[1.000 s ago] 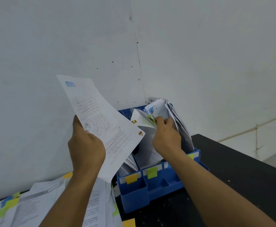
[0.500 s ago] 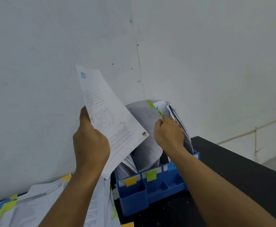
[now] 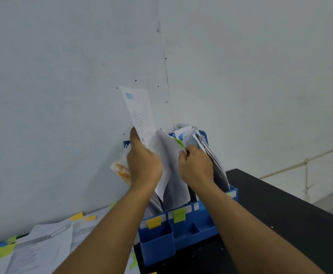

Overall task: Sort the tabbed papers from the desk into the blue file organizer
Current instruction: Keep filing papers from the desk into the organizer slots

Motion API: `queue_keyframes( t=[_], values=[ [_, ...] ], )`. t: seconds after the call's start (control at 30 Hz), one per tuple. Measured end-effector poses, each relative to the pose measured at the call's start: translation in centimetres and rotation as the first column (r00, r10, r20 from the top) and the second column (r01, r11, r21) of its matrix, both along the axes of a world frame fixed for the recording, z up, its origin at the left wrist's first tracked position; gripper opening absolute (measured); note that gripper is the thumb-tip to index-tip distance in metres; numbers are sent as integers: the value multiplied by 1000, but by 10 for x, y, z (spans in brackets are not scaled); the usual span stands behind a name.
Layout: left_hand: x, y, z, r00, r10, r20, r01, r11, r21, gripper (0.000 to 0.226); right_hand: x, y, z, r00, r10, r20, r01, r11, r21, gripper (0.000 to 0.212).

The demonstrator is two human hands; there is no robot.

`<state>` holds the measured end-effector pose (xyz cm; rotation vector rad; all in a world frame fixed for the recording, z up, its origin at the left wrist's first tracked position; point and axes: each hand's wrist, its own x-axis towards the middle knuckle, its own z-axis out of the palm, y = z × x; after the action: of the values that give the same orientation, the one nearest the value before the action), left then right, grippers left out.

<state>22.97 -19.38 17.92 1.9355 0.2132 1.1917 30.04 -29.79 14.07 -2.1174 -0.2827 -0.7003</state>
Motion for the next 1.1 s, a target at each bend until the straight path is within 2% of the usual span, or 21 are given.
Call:
queue_keyframes(
  t=[0.13, 0.27, 0.4, 0.47, 0.57, 0.67, 0.73, 0.83, 0.87, 0.9, 1.0, 1.07, 1.1],
  values=[
    [27, -12, -9, 997, -10, -75, 5, 998, -67, 66, 2, 1, 5, 999, 8, -46, -6, 999, 33, 25],
    [41, -18, -30, 990, -100, -98, 89, 990, -113, 67, 6, -1, 16, 997, 6, -78, -1, 998, 64, 31],
    [41, -28, -65, 949, -168, -265, 139, 983, -123, 82, 7, -2, 19, 1000, 24, -7, -24, 995, 97, 23],
    [39, -32, -75, 931, -220, -290, 167, 966, -195, 80, 3, 0, 16, 998, 51, 31, -54, 994, 92, 18],
    [36, -34, -77, 926, -285, -246, 199, 926, -321, 68, -3, 1, 10, 989, 126, 77, -131, 989, 71, 16],
    [29, -28, -68, 947, -286, -148, 198, 880, -431, 54, -2, 3, 1, 973, 229, 45, -227, 973, -35, 20],
    [27, -20, -63, 929, -371, -12, 305, 783, -541, 41, -1, 4, -5, 955, 296, 1, -295, 952, -83, 22],
    [23, -7, -60, 823, -520, 230, 500, 469, -728, 39, -2, 4, -16, 938, 344, -37, -345, 926, -154, 31],
    [21, -4, -57, 811, -519, 270, 510, 402, -760, 35, -2, 5, -20, 937, 348, -35, -348, 919, -187, 33],
    [20, -1, -54, 809, -519, 275, 509, 385, -770, 31, -3, 7, -24, 936, 352, -24, -349, 913, -211, 35],
    [19, 6, -44, 813, -535, 230, 503, 447, -740, 41, -2, 10, -27, 926, 376, -26, -371, 896, -243, 44],
    [15, 8, -38, 803, -570, 174, 509, 504, -698, 51, -2, 10, -26, 919, 387, -76, -390, 868, -307, 53],
    [14, 10, -37, 803, -576, 155, 510, 528, -679, 49, -2, 9, -24, 918, 381, -108, -394, 849, -353, 58]
  ],
)
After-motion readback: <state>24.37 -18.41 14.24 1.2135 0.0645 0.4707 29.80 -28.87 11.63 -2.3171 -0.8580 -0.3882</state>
